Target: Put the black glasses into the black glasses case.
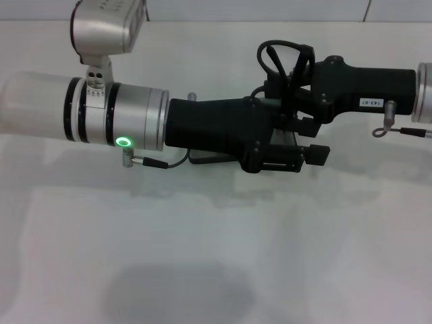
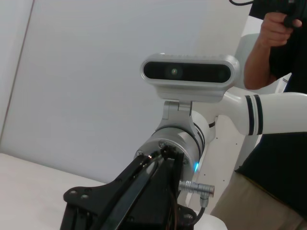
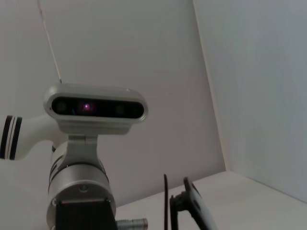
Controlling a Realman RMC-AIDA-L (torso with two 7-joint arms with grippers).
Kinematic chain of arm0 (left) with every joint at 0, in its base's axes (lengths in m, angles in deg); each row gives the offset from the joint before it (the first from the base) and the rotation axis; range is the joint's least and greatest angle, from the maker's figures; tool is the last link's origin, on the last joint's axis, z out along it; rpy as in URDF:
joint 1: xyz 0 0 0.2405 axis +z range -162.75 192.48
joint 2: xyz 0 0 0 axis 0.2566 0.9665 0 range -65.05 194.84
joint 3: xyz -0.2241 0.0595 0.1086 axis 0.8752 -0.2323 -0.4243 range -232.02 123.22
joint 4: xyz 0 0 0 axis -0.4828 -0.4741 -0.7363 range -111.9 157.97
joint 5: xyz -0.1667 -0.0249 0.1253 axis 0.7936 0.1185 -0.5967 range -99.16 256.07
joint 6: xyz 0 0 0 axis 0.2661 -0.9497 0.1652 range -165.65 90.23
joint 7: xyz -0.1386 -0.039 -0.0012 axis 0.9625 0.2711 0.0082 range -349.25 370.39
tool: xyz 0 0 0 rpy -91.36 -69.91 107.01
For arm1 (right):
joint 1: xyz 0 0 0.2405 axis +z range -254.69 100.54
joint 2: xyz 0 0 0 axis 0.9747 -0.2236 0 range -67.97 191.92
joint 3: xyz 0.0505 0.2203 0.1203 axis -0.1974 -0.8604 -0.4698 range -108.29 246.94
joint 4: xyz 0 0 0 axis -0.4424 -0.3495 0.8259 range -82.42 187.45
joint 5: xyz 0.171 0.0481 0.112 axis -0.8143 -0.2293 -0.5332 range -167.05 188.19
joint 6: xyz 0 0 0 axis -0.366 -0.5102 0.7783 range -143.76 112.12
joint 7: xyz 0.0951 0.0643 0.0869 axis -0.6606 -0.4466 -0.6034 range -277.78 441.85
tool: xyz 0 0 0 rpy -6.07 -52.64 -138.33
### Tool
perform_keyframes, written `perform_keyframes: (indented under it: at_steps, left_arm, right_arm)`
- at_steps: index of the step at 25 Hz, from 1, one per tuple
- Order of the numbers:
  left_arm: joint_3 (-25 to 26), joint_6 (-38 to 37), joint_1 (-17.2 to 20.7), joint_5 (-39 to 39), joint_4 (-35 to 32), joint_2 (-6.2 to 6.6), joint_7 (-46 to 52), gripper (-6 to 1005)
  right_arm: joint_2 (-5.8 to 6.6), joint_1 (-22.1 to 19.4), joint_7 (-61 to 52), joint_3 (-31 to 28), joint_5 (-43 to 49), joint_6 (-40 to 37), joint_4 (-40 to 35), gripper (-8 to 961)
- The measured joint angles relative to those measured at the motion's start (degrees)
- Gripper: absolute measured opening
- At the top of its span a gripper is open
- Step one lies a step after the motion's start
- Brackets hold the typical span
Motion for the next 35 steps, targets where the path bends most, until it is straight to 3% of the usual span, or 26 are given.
perform_keyframes:
  at_steps: [8,24,35]
  left_arm:
    - [0.2,-0.1,-0.2,0.5,-0.6,0.02,-0.2,532]
    - [-0.1,-1.1,0.0,-0.1,-0.4,0.27,0.3,533]
    - [0.1,-1.7,0.4,-0.1,-0.4,0.4,0.1,533]
  right_arm:
    - [0.53,-0.7,0.1,-1.3,3.8,0.3,0.3,121]
    - [1.65,-2.2,0.0,-5.3,2.4,-0.1,-0.2,123]
    - [1.69,-2.5,0.2,-5.4,2.2,-0.2,-0.3,124]
